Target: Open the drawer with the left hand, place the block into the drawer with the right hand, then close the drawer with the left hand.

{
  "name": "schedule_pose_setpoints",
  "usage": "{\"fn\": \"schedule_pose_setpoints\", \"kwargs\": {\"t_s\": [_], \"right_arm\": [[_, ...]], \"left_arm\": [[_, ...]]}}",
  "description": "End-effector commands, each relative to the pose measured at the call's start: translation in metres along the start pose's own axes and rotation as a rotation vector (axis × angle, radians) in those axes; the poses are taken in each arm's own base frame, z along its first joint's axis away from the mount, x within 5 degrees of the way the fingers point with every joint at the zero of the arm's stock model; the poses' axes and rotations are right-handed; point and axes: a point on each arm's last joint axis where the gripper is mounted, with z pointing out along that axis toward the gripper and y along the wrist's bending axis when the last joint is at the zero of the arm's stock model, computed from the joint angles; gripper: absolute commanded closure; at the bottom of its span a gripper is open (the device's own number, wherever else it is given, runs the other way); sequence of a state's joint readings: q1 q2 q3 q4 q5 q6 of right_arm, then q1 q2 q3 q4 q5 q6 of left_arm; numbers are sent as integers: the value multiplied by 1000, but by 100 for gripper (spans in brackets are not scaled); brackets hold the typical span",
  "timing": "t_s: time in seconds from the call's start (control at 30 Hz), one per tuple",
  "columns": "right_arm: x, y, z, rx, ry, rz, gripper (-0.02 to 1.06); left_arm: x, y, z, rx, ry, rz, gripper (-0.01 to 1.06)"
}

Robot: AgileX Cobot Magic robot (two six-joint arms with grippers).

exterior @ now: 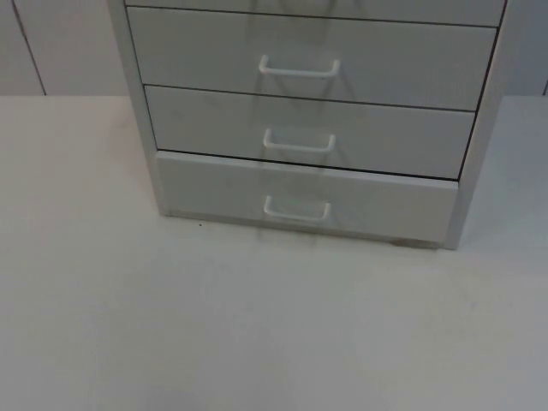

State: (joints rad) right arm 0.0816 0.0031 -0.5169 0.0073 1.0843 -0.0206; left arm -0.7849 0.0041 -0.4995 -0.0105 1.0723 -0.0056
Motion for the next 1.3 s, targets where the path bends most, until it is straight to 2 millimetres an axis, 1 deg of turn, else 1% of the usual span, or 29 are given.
{"fn": "schedule_pose_setpoints", "kwargs": {"t_s": [0.0, 0.1, 0.23, 0.37, 0.63, 0.8, 0.97, 1.1, 1.13, 1.23, 1.27], "right_arm": [[0, 0, 0, 38, -8, 16, -1], [0, 1, 0, 98, -7, 47, -1], [0, 1, 0, 109, -7, 52, -1], [0, 0, 0, 102, -7, 51, -1], [0, 0, 0, 21, -8, 17, -1], [0, 0, 0, 25, -8, 19, -1], [0, 0, 0, 25, -8, 19, -1], [0, 0, 0, 25, -8, 19, -1], [0, 0, 0, 25, -8, 19, -1], [0, 0, 0, 25, -8, 19, -1], [0, 0, 0, 25, -8, 19, -1]], "left_arm": [[1, -1, 1, 9, 3, -4, 0], [1, -1, 1, 9, 3, -4, 0], [1, -1, 1, 9, 3, -4, 0], [1, -1, 1, 9, 3, -4, 0], [1, -1, 1, 9, 3, -4, 0], [1, -1, 1, 7, 3, -5, 0], [1, -1, 1, -50, 2, -36, 0], [1, -1, 1, -158, -1, -93, 0], [1, -1, 1, -158, -1, -93, 0], [1, -2, 1, -257, -3, -146, 0], [1, -2, 1, -257, -3, -146, 0]]}}
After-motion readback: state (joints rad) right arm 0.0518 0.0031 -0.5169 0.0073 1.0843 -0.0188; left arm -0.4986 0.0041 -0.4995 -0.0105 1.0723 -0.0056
